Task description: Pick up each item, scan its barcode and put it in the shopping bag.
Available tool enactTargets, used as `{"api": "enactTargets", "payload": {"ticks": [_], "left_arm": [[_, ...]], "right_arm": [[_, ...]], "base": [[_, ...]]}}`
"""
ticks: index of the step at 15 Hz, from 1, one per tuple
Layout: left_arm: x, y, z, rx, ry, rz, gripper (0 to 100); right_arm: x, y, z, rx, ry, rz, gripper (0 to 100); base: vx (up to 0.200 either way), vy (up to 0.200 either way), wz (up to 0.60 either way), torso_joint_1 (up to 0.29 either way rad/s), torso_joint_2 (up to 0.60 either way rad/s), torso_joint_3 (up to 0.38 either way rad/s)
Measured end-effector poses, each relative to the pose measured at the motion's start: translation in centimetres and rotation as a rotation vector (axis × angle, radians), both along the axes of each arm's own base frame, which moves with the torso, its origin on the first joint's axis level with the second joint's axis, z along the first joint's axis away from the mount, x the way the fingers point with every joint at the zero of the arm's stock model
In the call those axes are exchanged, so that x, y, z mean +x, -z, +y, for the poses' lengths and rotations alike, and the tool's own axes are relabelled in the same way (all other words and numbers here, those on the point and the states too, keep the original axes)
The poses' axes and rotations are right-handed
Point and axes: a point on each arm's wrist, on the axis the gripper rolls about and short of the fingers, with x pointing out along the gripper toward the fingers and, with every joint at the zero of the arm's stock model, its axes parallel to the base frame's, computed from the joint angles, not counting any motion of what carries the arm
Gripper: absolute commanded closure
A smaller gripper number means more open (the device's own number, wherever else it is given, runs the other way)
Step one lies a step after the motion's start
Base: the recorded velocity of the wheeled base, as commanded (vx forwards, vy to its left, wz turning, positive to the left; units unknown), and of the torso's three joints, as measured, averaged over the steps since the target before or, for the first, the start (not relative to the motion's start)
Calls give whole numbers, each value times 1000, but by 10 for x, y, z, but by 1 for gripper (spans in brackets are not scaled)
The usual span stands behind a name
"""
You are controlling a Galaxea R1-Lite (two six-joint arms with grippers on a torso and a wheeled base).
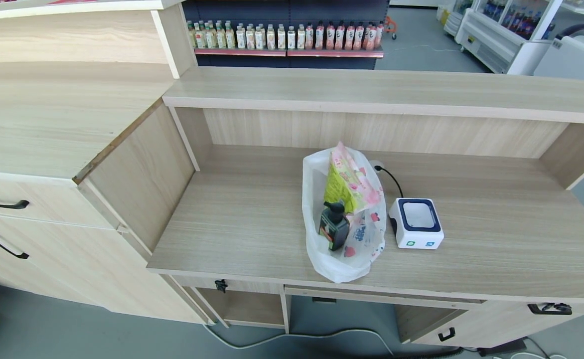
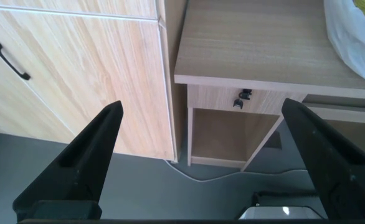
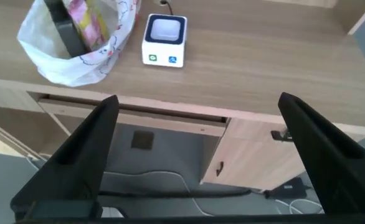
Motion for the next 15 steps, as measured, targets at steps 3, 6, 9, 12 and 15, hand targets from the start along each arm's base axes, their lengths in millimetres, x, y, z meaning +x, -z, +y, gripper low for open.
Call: {"api": "enactTargets", "payload": {"ticks": [3, 6, 9, 12, 15], "left_arm": [[0, 0, 0, 0, 0, 0, 0], [0, 0, 0, 2, 1, 2, 0], [0, 0, 0, 6, 2, 3, 0], [0, 0, 0, 7, 2, 3, 0], [0, 0, 0, 13, 2, 1, 0]], "right_arm": [[0, 6, 0, 27, 7, 65, 0], [0, 7, 0, 29, 7, 66, 0], [0, 7, 0, 24, 8, 69, 0], [0, 7, 0, 24, 7, 69, 0], [0, 7, 0, 24, 7, 70, 0]], "base": [[0, 0, 0, 0, 0, 0], [0, -133, 0, 2, 0, 2], [0, -200, 0, 2, -1, -1], [0, -200, 0, 4, -1, 9], [0, -200, 0, 1, 1, 6]]}}
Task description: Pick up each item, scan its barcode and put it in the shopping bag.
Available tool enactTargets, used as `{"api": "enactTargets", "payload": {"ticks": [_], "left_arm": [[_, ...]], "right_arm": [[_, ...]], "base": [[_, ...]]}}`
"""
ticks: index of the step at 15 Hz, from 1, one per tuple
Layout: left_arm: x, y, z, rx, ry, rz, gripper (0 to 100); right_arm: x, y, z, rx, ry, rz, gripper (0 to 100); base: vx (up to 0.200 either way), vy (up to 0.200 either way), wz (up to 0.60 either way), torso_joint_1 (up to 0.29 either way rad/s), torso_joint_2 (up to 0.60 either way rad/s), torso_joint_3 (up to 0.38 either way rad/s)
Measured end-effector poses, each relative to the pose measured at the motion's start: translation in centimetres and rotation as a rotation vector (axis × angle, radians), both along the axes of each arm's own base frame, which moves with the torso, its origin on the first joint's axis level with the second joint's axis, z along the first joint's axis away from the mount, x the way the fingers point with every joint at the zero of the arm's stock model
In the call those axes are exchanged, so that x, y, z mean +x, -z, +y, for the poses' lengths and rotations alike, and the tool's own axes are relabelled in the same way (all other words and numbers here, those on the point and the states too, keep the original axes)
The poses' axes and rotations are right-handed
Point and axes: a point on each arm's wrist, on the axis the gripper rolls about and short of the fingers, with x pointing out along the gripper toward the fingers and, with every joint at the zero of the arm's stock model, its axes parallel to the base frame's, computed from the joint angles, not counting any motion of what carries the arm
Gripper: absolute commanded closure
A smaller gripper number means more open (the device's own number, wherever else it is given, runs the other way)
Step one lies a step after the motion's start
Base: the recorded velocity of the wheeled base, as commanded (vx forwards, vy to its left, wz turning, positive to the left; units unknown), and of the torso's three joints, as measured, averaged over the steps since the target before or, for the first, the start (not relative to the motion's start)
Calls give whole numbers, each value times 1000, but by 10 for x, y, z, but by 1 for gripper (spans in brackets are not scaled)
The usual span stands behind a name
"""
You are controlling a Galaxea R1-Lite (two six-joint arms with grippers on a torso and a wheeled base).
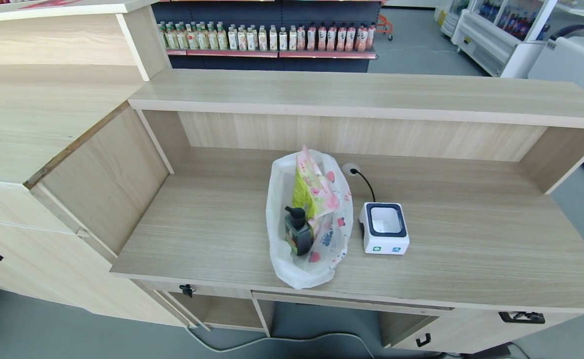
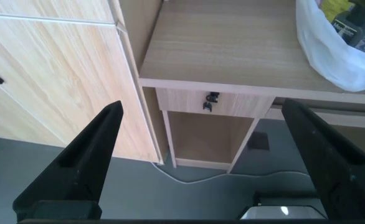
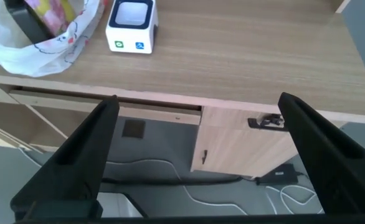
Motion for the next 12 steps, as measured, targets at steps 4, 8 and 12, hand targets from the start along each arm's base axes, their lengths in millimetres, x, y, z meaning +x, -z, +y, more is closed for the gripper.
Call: {"api": "enactTargets", "payload": {"ticks": [4, 8, 12], "left_arm": [[0, 0, 0, 0, -1, -1, 0], [0, 0, 0, -8, -1, -1, 0], [0, 0, 0, -11, -2, -1, 0]], "right_arm": [[0, 0, 0, 2, 0, 1, 0], [0, 0, 0, 8, -1, 3, 100], [0, 0, 0, 7, 0, 3, 100]], "base": [[100, -200, 0, 4, 6, 4], [150, 0, 0, -2, -1, 1], [0, 0, 0, 0, 0, 0]]}}
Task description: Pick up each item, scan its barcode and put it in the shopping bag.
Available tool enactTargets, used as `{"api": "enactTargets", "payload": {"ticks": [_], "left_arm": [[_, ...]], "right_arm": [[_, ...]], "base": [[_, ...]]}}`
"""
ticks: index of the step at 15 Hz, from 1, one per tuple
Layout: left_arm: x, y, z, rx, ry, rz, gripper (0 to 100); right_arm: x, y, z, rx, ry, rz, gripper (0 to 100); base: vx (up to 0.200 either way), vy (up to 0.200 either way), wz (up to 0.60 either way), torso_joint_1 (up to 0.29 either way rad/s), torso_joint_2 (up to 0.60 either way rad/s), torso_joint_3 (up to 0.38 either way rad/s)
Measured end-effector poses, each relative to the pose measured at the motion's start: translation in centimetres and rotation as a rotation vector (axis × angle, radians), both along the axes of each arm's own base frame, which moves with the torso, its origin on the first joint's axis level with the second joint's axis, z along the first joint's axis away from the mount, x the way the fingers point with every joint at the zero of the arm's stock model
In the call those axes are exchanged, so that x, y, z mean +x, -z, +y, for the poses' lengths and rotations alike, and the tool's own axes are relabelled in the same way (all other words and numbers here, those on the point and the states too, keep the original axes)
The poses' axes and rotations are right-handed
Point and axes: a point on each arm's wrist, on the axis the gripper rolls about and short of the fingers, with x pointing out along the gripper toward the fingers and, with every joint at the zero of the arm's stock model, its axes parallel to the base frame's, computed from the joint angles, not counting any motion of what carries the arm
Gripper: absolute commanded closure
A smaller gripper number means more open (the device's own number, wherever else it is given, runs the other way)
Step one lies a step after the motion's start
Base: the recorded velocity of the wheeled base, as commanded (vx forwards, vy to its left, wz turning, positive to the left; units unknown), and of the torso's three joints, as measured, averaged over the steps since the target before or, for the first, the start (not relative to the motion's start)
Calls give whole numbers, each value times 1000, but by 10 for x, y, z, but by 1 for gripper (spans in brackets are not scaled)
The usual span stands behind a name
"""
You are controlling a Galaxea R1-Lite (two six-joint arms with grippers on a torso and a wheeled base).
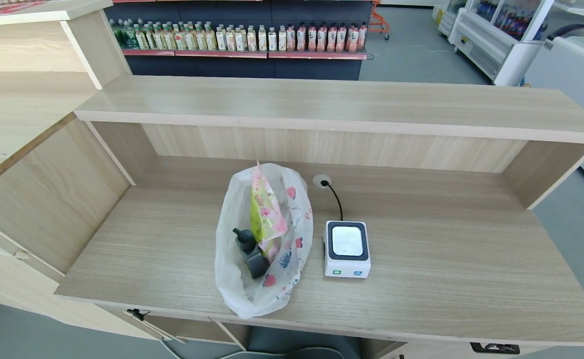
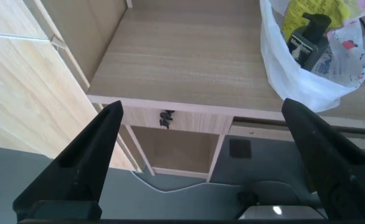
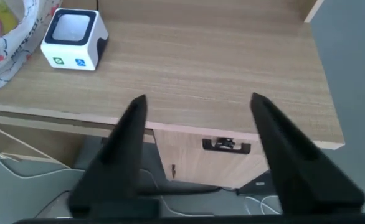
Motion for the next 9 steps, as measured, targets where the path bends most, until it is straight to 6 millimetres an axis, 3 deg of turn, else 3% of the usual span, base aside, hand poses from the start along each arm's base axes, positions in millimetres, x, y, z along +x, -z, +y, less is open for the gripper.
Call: {"api": "enactTargets", "payload": {"ticks": [1, 5, 9], "left_arm": [[0, 0, 0, 0, 0, 0, 0], [0, 0, 0, -2, 0, 0, 0], [0, 0, 0, -2, 0, 0, 0]], "right_arm": [[0, 0, 0, 0, 0, 0, 100], [0, 0, 0, 0, 0, 1, 100], [0, 0, 0, 0, 0, 1, 100]], "base": [[0, 0, 0, 0, 0, 0], [200, 0, 0, -5, -7, 7], [0, 0, 0, 0, 0, 0]]}}
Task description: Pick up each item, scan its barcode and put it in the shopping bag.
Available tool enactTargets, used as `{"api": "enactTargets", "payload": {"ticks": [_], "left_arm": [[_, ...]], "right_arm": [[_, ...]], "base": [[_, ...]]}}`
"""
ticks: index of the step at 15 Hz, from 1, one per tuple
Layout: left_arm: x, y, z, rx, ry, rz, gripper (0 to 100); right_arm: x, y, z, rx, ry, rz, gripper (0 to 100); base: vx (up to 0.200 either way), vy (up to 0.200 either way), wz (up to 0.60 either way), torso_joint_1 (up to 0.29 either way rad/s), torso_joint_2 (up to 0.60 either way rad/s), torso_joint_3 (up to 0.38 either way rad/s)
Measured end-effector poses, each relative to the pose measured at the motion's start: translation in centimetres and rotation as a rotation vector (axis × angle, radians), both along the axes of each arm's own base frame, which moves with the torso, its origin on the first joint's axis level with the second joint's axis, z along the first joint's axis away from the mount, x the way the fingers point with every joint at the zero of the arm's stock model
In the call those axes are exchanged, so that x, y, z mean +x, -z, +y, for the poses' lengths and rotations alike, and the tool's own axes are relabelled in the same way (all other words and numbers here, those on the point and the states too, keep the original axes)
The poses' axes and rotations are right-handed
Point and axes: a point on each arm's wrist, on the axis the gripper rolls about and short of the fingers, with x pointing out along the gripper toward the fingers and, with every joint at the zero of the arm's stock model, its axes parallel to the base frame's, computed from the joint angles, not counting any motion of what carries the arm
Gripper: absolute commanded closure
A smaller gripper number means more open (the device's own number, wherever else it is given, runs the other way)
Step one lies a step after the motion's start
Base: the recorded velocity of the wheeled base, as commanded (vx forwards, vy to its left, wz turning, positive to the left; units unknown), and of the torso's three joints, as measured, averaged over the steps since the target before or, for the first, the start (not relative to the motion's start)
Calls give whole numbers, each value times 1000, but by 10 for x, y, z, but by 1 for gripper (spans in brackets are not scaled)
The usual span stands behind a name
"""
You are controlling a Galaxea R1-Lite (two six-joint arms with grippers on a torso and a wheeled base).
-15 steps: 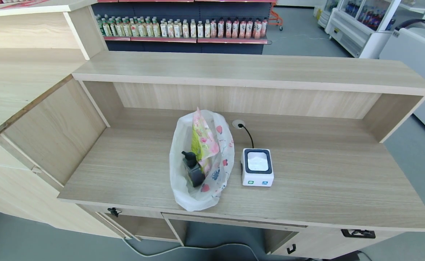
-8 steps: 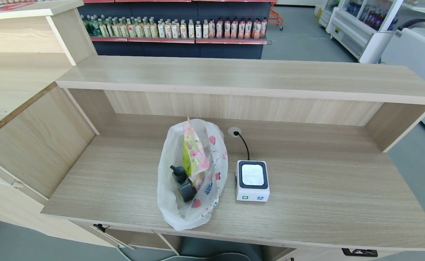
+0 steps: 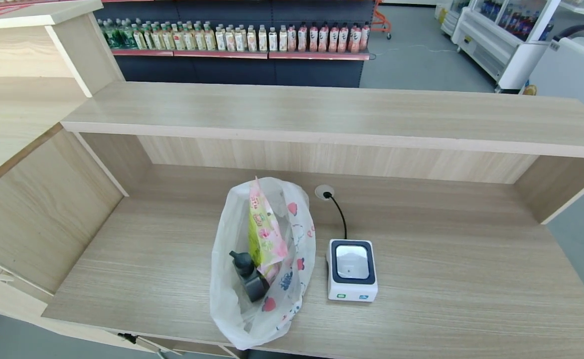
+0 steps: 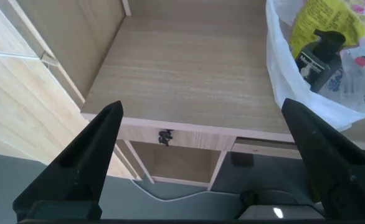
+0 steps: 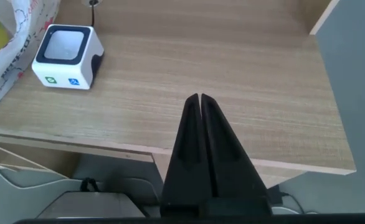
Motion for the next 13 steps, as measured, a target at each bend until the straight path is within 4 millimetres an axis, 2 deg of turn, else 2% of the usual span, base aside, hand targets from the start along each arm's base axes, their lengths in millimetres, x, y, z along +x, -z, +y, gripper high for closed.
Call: {"api": "enactTargets", "payload": {"ticks": [13], "left_arm": [[0, 0, 0, 0, 0, 0, 0]], "right_arm": [[0, 0, 0, -2, 0, 0, 100]], "base": [[0, 0, 0, 0, 0, 0]]}}
